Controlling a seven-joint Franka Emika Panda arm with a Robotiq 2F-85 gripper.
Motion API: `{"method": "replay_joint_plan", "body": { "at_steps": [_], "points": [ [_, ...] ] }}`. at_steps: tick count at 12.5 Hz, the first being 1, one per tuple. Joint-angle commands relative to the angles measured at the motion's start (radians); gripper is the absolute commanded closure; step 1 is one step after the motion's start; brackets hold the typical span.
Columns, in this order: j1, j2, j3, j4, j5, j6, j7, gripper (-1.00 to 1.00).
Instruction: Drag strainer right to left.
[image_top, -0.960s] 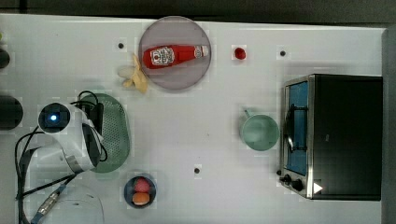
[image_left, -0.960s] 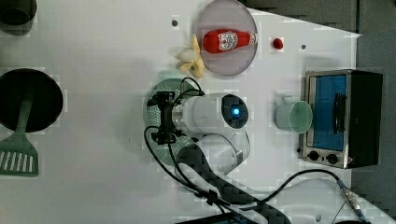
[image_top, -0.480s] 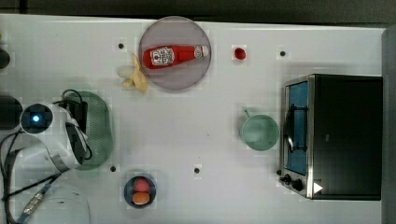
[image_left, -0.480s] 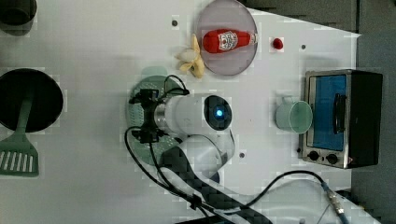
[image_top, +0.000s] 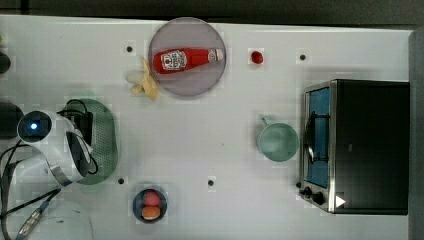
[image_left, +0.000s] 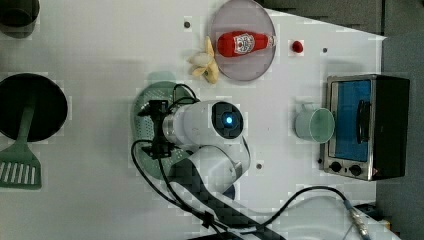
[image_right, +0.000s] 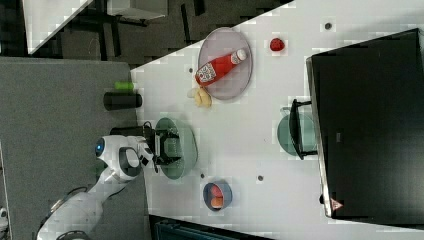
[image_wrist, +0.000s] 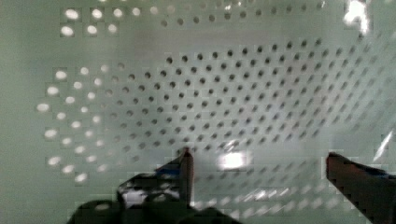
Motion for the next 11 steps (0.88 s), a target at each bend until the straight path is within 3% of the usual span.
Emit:
{"method": "replay_joint_plan", "body": {
  "at_steps": [1, 6, 11],
  "points": [
    [-0.006, -0.231, -0.100, 0.013, 0.014, -0.150, -0.279, -1.00],
    [-0.033, -0.580, -0.394, 0.022, -0.039, -0.495, -0.752, -1.00],
    [-0.045, -0.834, -0.653, 0.043, -0.318, -0.797, -1.127, -1.00]
  ]
}}
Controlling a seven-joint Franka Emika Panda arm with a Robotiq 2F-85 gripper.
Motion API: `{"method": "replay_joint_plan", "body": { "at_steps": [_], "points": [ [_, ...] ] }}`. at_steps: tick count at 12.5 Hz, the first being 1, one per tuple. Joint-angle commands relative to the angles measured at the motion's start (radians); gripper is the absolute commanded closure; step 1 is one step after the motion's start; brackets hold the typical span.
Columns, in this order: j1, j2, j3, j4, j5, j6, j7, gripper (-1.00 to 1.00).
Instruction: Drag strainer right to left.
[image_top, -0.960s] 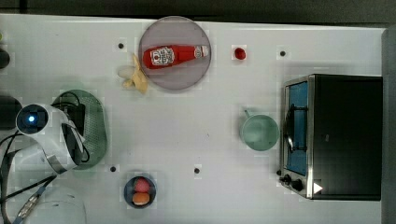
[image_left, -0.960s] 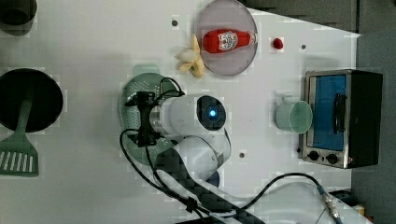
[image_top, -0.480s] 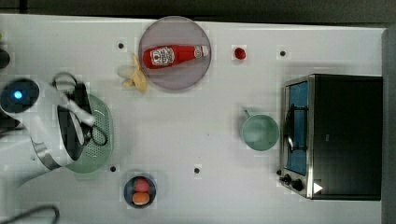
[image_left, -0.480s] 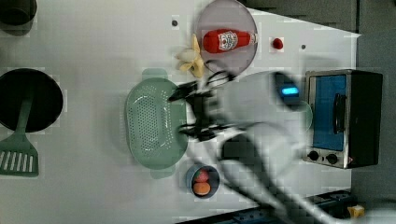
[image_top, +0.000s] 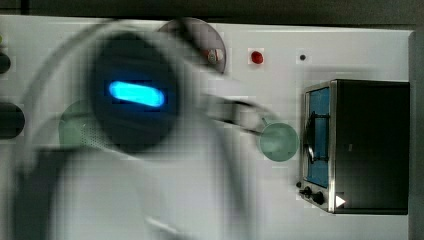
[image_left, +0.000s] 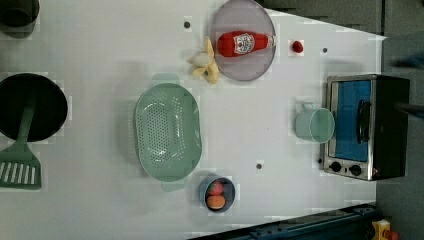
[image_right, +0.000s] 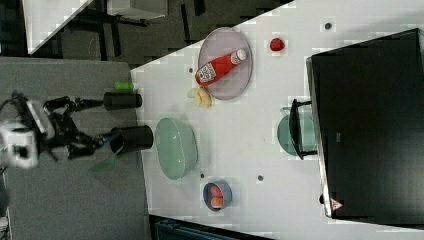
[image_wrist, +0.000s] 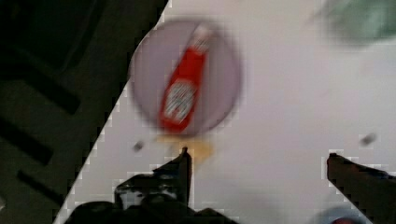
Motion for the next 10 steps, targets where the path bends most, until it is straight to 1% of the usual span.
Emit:
{"method": "replay_joint_plan", "body": {
  "at_steps": [1, 4, 10],
  "points": [
    [-0.031, -0.017, -0.102, -0.071, -0.053, -0.111, -0.325, -1.00],
    [-0.033, -0.068, -0.153, -0.091, -0.055, -0.131, -0.346, -1.00],
    [-0.030, -0.030, -0.151, -0.103, -0.054, -0.129, -0.347, -1.00]
  ]
}}
